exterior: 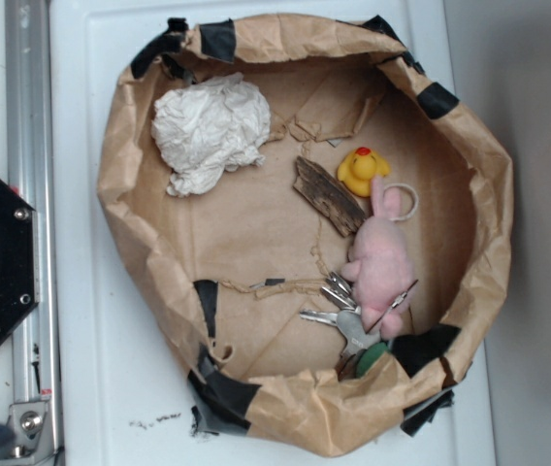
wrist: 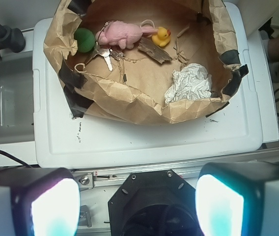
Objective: Grab the white paper.
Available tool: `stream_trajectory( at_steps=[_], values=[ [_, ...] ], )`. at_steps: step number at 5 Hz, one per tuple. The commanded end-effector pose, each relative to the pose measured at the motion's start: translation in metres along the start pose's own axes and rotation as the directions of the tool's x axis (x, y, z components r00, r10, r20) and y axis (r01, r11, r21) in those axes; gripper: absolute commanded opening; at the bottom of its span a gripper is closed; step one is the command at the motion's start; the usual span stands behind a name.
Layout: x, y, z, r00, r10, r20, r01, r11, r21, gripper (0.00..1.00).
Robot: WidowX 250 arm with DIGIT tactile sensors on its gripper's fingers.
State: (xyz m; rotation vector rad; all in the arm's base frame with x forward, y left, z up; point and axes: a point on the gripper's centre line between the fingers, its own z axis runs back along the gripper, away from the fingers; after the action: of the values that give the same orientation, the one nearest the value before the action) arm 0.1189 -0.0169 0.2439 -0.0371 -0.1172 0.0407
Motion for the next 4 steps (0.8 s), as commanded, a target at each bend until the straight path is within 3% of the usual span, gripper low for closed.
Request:
stream_trajectory(
  at_steps=[1,2,3,4],
  values=[
    [0.000,0.000,0.000,1.000,0.000,0.000,0.000,1.000,0.000,1.00],
    [0.046,0.007,-0.039,0.993,-0.117,-0.002,0.116,0.983,0.143,1.00],
    [0.093,0.013,-0.060,0.981,-0.191,-0.044,0.195,0.969,0.148,1.00],
    [0.117,0.026,-0.088,0.976,-0.198,-0.088,0.210,0.966,0.154,1.00]
  ],
)
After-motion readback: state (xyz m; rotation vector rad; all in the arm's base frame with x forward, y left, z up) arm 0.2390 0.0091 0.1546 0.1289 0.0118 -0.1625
